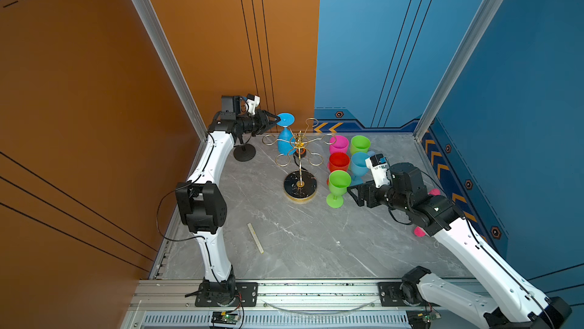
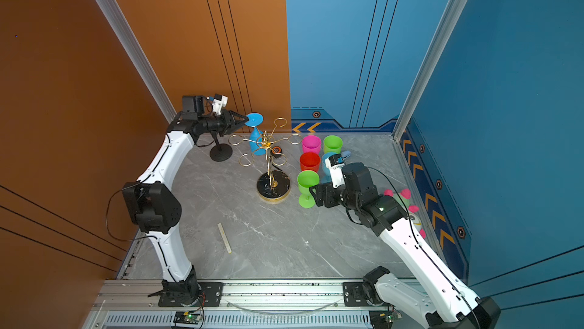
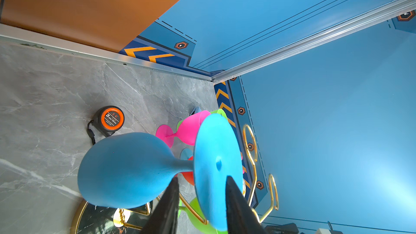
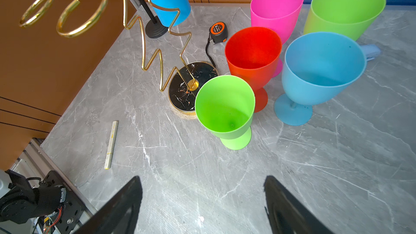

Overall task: Take the wine glass off the wine glass rack
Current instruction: Pick up the wine glass from the wine glass rack.

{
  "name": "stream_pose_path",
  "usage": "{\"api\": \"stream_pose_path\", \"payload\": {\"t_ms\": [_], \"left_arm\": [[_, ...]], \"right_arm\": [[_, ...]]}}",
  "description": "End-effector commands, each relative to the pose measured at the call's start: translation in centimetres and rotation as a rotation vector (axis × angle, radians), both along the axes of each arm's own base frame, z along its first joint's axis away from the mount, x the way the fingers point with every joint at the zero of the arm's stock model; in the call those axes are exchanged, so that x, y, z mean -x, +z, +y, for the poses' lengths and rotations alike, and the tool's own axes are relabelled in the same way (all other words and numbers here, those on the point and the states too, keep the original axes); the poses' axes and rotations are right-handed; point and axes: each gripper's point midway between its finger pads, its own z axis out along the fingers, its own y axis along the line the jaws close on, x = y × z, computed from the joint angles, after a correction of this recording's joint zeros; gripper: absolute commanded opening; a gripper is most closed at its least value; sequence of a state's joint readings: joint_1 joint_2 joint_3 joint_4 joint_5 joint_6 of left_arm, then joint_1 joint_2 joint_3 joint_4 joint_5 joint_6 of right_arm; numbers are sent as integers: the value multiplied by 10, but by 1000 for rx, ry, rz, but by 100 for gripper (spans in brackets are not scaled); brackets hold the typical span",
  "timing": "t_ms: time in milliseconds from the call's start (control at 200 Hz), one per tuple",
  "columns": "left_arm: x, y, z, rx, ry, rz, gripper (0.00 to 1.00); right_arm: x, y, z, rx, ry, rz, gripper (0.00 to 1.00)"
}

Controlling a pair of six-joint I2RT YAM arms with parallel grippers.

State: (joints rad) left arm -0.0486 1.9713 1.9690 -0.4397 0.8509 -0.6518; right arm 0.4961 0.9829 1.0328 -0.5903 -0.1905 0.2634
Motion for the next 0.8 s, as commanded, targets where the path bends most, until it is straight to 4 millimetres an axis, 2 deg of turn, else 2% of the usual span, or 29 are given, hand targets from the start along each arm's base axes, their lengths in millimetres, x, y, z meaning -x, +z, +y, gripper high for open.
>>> {"api": "stream_pose_path", "payload": {"t_ms": [0, 430, 796], "left_arm": [[2, 5, -7, 6, -34, -9, 33], [1, 6, -8, 10, -38, -8, 15], [1, 8, -7, 12, -32, -9, 8]], "right_arm": [[0, 3, -3, -16, -17, -12, 86], [-1, 4, -4, -22, -24, -17, 85], [-1, 5, -3, -26, -22, -16, 86]]}}
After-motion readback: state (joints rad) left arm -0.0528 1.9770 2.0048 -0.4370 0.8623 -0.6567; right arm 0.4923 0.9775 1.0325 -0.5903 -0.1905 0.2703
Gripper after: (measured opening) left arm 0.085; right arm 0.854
